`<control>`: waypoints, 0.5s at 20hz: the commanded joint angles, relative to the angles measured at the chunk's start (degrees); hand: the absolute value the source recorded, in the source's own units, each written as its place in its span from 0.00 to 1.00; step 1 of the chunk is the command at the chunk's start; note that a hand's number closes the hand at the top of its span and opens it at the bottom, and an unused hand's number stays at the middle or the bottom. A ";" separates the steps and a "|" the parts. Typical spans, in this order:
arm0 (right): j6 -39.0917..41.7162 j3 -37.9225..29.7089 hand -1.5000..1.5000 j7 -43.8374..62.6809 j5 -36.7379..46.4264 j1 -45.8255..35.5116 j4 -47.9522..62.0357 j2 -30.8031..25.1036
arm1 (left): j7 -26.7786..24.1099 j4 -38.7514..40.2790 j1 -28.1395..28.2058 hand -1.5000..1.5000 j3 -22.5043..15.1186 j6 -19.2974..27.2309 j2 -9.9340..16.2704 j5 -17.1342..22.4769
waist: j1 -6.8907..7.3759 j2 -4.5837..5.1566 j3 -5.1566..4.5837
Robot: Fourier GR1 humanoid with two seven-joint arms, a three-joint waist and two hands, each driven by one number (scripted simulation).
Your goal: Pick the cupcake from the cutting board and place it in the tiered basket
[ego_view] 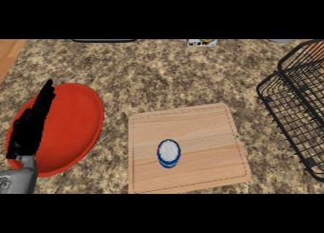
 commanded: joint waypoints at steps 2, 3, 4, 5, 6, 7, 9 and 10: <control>-10.70 0.21 0.00 3.78 0.59 5.45 -7.86 4.35 | 0.34 -1.36 0.89 0.50 0.57 -0.87 0.80 0.37 | 0.24 0.05 0.00; -12.39 0.49 0.00 4.00 1.37 4.31 -7.89 4.38 | -1.03 1.86 -0.72 0.50 0.06 -0.34 0.05 -0.35 | 0.16 0.22 -0.02; -10.34 0.79 0.00 3.09 1.32 5.74 -12.60 4.08 | -0.98 0.51 0.67 0.50 -0.22 0.03 -0.35 -0.57 | -0.16 -0.03 -0.04; -11.02 1.27 0.00 4.00 2.50 3.42 -10.58 3.30 | -0.72 2.00 -0.80 0.50 -0.60 1.10 -1.16 -1.44 | 0.24 0.19 -0.03; -11.39 0.48 0.00 2.57 2.49 6.32 -14.22 2.67 | 0.09 -1.00 1.65 0.50 -0.38 -0.93 -0.40 0.18 | 0.15 -0.03 -0.02; -12.09 1.82 0.00 3.38 3.92 4.60 -14.12 3.21 | -0.39 -0.16 0.01 0.50 0.73 -0.74 0.90 -0.15 | 0.39 0.10 -0.03; -8.72 0.77 0.00 2.43 3.54 6.62 -20.28 1.90 | -0.77 1.04 -0.93 0.50 0.76 0.04 0.88 -1.06 | -0.30 -0.05 -0.04; -6.83 2.69 0.00 6.02 6.86 6.03 -23.52 4.00 | 0.46 1.73 -1.57 0.50 0.49 0.41 -0.34 -0.69 | -0.28 -0.07 -0.07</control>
